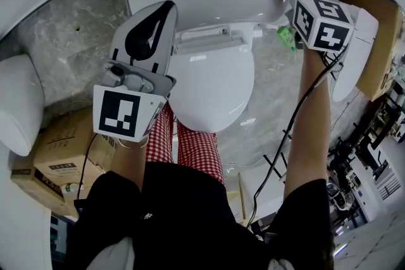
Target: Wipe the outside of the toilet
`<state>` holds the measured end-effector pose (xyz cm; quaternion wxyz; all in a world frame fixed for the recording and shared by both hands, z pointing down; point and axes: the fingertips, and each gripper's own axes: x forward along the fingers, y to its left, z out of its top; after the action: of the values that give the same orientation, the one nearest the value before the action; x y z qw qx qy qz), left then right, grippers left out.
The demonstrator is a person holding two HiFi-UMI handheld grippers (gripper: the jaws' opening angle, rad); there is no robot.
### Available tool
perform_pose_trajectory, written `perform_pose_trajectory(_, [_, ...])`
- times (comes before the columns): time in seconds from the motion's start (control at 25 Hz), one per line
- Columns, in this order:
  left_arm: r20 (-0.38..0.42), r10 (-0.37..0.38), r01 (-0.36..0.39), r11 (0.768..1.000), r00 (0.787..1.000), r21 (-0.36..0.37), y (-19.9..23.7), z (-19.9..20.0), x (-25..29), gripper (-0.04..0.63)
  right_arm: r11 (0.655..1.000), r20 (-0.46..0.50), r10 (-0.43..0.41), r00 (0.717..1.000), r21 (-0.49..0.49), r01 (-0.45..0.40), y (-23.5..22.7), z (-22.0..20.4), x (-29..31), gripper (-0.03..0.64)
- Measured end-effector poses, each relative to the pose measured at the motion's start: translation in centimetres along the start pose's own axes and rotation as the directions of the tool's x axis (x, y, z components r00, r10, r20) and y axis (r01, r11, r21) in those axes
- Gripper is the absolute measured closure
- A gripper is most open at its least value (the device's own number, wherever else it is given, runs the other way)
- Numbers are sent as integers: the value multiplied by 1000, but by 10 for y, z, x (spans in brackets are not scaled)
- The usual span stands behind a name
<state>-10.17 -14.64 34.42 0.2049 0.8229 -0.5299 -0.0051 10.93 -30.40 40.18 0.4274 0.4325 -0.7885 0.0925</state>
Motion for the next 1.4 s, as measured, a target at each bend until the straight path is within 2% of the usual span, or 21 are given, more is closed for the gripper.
perform_pose_trajectory(0.48, [-2, -8, 8, 1000, 1000, -17, 2, 1, 3, 589, 996, -87, -77, 993, 36, 81, -33, -38, -1, 545])
perform_pose_trajectory(1.08, [-16, -15, 14, 1000, 1000, -8, 4, -3, 2, 589, 989, -114, -122, 986, 71, 131, -45, -58, 0, 546])
perform_pose_trajectory(1.16, [-14, -10, 10, 1000, 1000, -11, 4, -4, 1, 589, 987, -107, -127, 986, 88, 136, -47, -59, 0, 546])
perform_pose_trajectory(1.24, [-11, -5, 4, 1000, 1000, -16, 6, -4, -2, 589, 978, -81, -120, 989, 159, 132, -50, -58, -1, 545])
perform_pose_trajectory(1.32, [-8, 2, -2, 1000, 1000, -16, 8, -2, -5, 589, 960, -26, -144, 989, 238, 146, -56, -47, -12, 545])
perform_pose_trajectory(1.4, [-9, 10, -10, 1000, 1000, -11, 11, -1, -10, 589, 952, 57, -183, 981, 260, 163, -60, -23, -31, 545])
